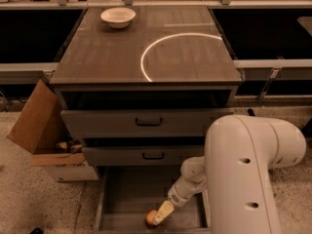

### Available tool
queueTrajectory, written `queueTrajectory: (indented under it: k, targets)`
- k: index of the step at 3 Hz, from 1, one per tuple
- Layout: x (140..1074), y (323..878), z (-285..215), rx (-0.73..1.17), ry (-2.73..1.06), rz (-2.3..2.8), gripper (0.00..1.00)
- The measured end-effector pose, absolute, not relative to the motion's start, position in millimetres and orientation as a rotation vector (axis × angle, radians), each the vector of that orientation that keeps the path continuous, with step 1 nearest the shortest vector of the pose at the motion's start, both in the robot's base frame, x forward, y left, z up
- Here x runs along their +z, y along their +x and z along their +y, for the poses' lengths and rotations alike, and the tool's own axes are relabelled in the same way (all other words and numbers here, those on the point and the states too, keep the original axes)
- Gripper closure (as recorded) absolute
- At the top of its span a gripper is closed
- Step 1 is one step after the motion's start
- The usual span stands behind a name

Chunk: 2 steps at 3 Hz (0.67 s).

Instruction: Pick orange from bottom drawer and place on counter

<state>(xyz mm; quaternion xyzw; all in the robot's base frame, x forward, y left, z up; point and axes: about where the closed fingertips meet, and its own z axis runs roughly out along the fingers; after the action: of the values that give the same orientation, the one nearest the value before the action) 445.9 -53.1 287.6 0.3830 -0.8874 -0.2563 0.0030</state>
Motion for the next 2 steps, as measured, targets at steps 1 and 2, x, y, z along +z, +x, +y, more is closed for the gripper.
queueTrajectory:
  k: [1, 2]
  targets:
    - [264, 460, -44, -0.751, 1.062, -2.85, 0.0]
    - [241, 467, -36, -0.827, 0.991, -2.888, 0.0]
